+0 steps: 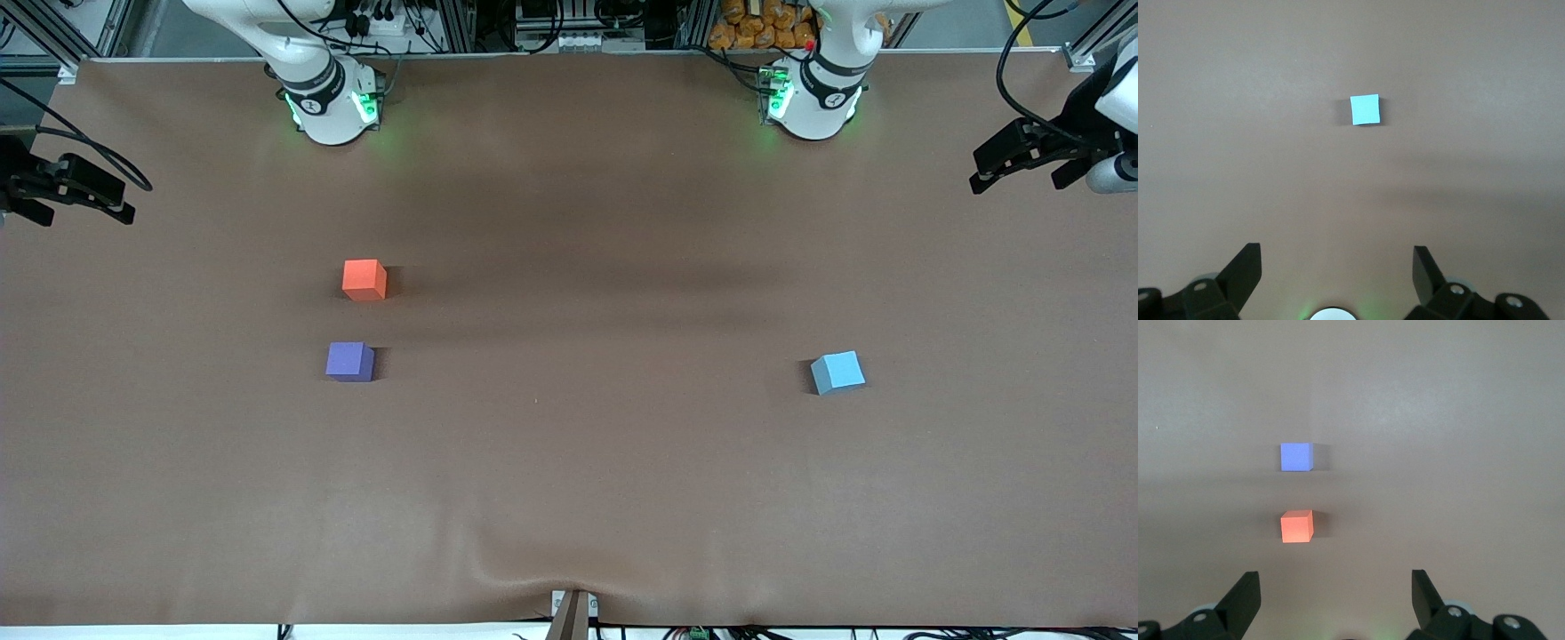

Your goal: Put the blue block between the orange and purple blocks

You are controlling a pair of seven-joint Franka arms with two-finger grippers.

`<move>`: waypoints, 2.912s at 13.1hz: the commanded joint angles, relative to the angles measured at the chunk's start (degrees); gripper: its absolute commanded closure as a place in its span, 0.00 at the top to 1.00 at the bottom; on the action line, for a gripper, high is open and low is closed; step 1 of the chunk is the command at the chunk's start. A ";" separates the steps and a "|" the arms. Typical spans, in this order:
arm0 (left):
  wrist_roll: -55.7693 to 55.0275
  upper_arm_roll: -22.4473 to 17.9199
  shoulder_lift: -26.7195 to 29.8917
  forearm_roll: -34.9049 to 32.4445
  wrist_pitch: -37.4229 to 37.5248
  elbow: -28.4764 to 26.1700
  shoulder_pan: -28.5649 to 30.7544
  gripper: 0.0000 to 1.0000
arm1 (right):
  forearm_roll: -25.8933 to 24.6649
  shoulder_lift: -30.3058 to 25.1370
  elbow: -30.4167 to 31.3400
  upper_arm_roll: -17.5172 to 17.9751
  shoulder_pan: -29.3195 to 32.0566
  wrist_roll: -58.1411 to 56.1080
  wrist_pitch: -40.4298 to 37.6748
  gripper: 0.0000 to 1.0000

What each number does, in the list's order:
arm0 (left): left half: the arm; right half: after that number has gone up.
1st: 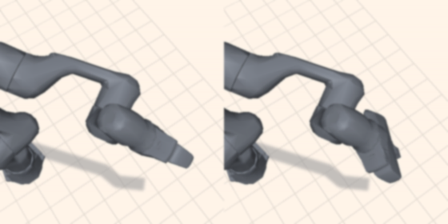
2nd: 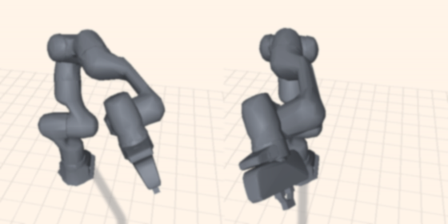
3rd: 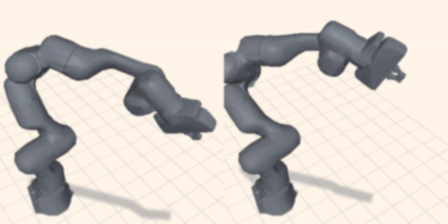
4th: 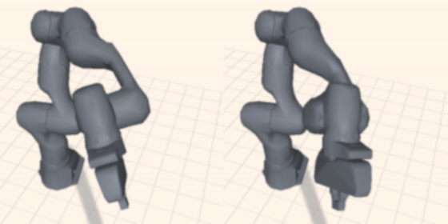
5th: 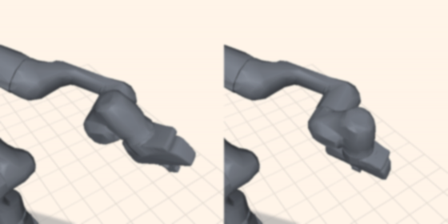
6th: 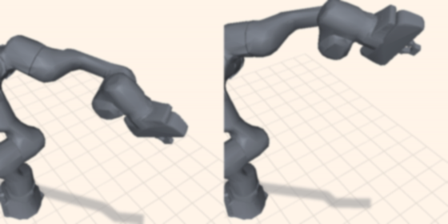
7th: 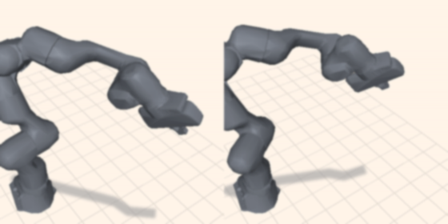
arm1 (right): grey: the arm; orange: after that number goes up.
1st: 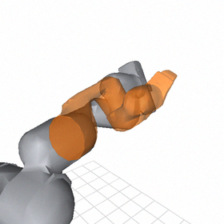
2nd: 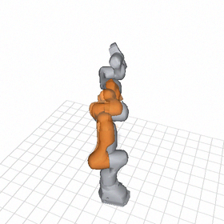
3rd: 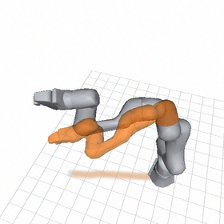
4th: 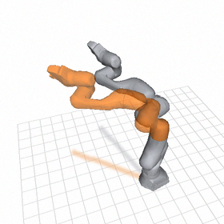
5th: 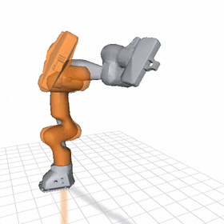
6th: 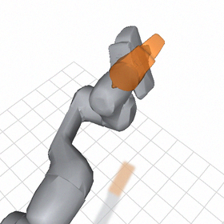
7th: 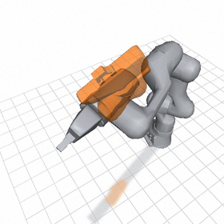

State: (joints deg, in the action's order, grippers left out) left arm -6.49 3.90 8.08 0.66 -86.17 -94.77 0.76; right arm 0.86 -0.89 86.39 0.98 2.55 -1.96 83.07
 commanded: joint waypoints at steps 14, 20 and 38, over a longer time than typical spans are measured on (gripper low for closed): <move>1.57 0.06 -1.49 0.48 -0.14 1.61 0.39 1.00 | 0.29 0.18 -0.43 -0.63 -0.70 -0.77 -0.37 1.00; 1.48 0.58 -1.40 0.91 -1.10 1.61 0.04 1.00 | 0.29 0.18 -0.43 -0.63 -0.79 -0.77 -0.46 1.00; 1.13 2.25 -9.39 -1.10 -29.26 -15.58 1.88 1.00 | 0.46 0.18 -0.34 -0.37 -1.05 -0.15 -0.63 1.00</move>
State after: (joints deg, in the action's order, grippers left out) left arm -6.01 5.79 -2.02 0.34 -107.94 -103.81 1.47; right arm 0.95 -0.84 86.46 0.91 1.75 -1.98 82.92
